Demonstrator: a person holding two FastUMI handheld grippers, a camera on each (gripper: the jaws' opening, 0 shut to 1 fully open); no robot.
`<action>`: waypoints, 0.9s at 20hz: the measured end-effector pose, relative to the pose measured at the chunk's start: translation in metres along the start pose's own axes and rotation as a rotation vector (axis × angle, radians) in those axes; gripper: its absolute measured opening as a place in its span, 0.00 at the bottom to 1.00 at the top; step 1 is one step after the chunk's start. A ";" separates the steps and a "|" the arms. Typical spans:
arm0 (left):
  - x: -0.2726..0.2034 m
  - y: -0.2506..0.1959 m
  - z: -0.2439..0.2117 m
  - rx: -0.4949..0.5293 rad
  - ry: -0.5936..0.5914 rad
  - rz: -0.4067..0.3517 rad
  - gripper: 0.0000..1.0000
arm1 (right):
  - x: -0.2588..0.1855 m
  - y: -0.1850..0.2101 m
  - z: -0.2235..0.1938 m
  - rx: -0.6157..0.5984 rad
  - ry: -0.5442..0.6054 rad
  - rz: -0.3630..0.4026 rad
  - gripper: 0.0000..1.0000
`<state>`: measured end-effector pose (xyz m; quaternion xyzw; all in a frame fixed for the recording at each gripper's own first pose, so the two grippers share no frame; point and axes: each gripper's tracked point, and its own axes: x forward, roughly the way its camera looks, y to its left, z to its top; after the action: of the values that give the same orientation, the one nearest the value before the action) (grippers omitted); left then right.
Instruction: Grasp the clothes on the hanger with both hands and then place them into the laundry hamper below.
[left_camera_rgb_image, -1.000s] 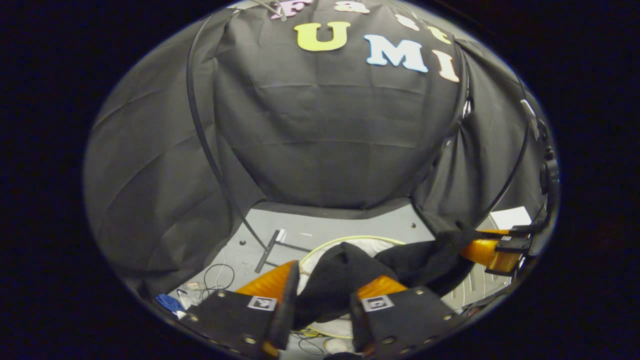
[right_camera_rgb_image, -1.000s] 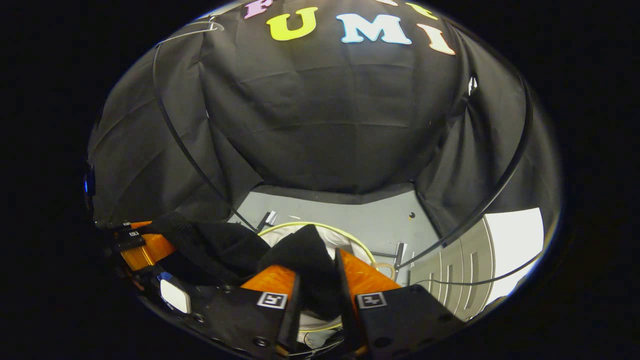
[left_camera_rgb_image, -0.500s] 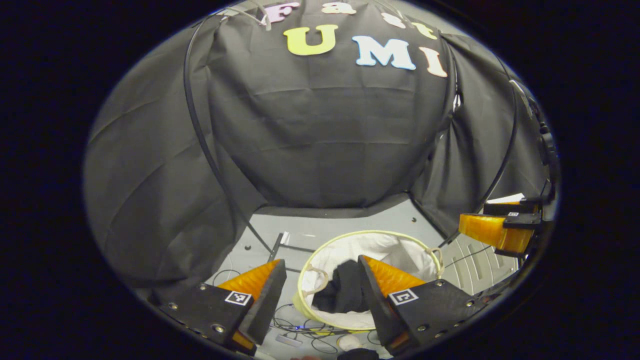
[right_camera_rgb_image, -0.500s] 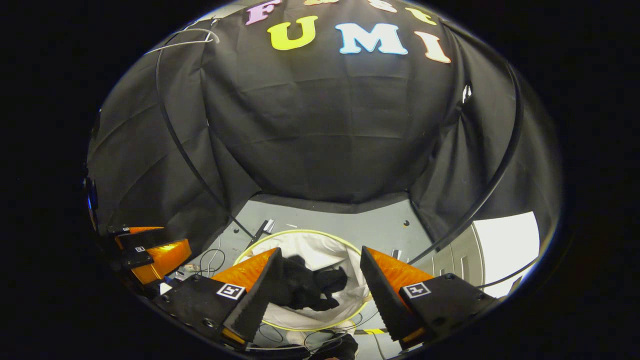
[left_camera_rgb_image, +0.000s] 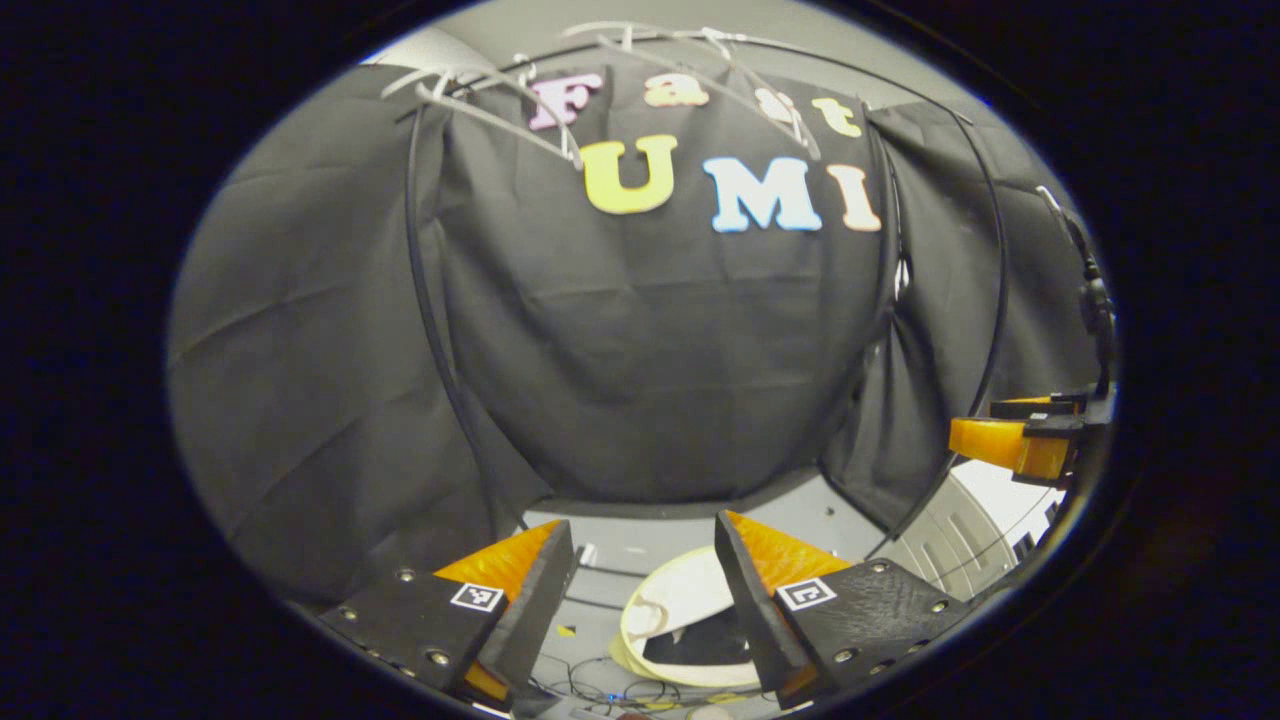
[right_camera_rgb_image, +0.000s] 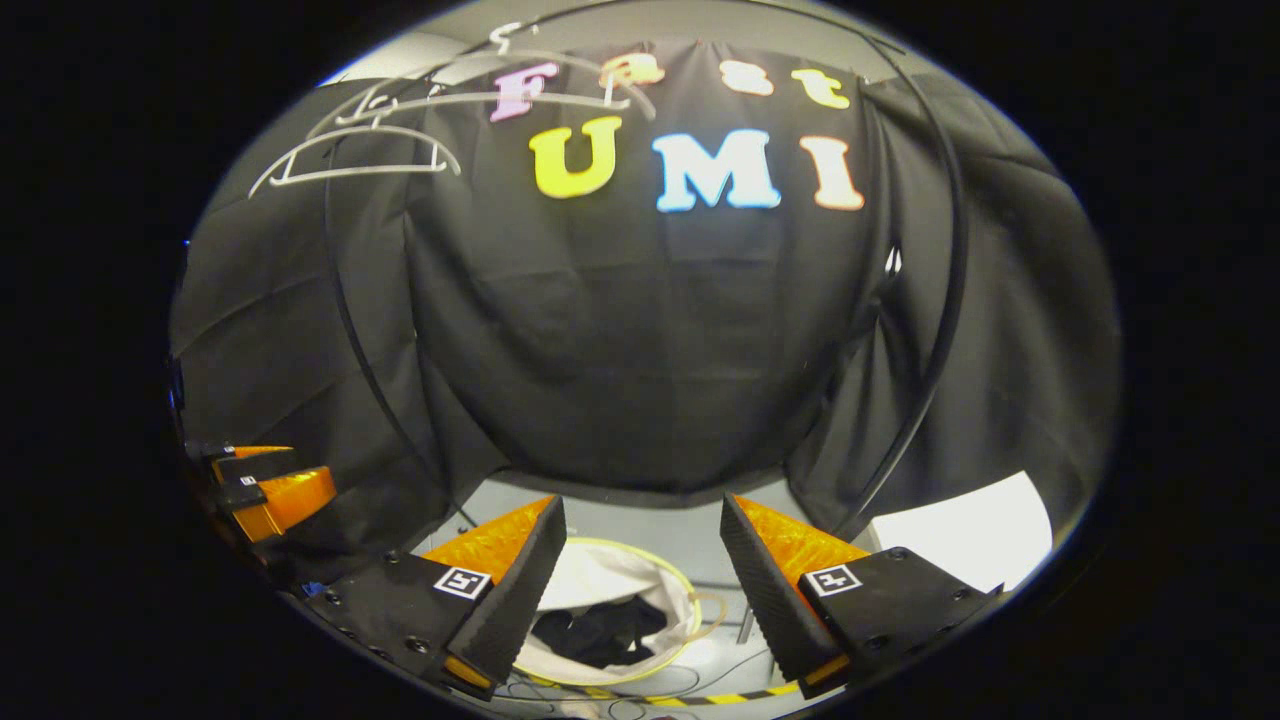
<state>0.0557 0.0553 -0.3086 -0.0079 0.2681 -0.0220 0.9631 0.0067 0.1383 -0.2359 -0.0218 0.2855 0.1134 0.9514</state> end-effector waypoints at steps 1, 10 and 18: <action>-0.011 0.001 0.021 -0.011 -0.036 0.014 0.84 | -0.010 -0.008 0.015 -0.001 -0.037 -0.007 0.93; -0.112 -0.017 0.145 -0.033 -0.229 0.024 0.84 | -0.113 -0.061 0.101 -0.014 -0.248 -0.063 0.92; -0.197 -0.025 0.206 0.007 -0.359 0.013 0.83 | -0.196 -0.093 0.141 -0.013 -0.388 -0.140 0.92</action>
<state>-0.0076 0.0406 -0.0300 -0.0068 0.0919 -0.0150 0.9956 -0.0555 0.0226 -0.0128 -0.0258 0.0939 0.0508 0.9940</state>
